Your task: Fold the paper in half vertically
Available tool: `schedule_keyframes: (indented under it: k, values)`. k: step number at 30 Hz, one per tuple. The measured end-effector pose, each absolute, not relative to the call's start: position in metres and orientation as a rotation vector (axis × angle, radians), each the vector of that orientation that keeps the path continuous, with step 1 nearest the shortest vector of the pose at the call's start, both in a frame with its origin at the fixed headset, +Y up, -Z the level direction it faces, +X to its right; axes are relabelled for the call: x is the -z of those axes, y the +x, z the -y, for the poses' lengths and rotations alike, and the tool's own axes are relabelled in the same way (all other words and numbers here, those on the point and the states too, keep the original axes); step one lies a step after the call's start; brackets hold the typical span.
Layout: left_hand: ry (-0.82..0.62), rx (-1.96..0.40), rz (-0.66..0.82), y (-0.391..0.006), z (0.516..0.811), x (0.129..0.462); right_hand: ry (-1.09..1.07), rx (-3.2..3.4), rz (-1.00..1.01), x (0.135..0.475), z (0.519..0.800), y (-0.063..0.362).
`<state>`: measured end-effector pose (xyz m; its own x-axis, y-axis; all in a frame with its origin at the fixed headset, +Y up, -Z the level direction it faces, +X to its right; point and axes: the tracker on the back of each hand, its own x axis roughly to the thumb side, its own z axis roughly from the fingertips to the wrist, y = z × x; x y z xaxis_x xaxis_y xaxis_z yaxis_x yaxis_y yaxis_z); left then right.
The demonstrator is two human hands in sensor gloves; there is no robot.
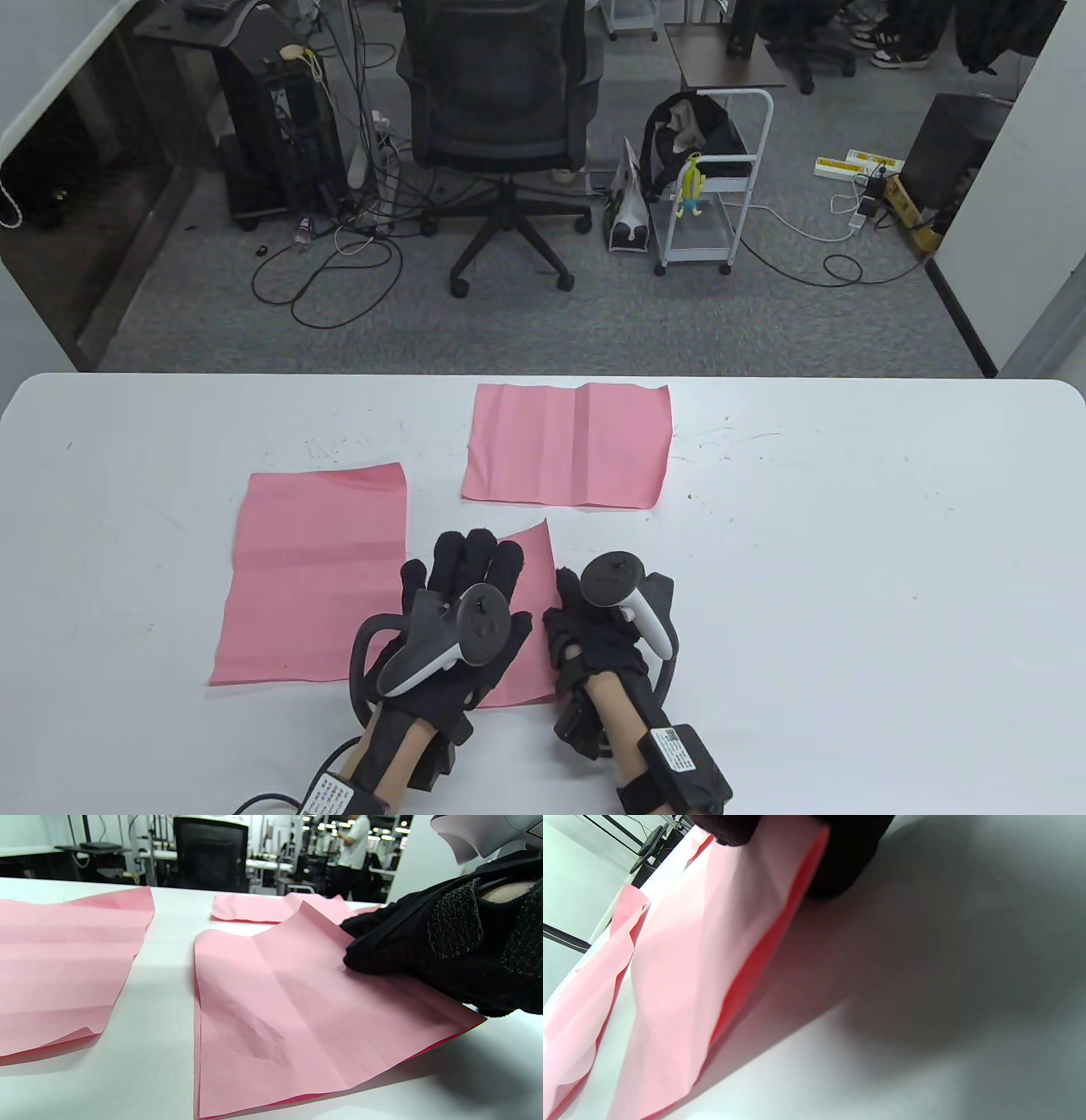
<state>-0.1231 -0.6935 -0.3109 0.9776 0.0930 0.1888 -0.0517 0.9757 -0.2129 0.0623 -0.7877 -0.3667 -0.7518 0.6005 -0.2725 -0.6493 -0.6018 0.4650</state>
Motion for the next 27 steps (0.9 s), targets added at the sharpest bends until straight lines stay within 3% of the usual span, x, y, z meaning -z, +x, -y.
schedule_keyframes:
  k: [6, 12, 18, 23, 27]
  values:
    - [-0.192, -0.048, 0.193, -0.124, 0.691, 0.31, -0.119, -2.208, -0.634, 0.367, 0.768, 0.084]
    - [-0.167, -0.073, 0.19, -0.13, 0.684, 0.307, -0.109, -2.134, -0.487, 0.365, 0.72, 0.129]
    - [-0.138, -0.086, 0.188, -0.134, 0.677, 0.305, -0.198, -2.182, -0.333, 0.353, 0.671, 0.204]
    - [-0.13, -0.088, 0.185, -0.135, 0.676, 0.305, -0.347, -2.225, -0.275, 0.339, 0.654, 0.264]
    - [-0.128, -0.085, 0.182, -0.136, 0.676, 0.305, -0.473, -2.246, -0.243, 0.327, 0.657, 0.311]
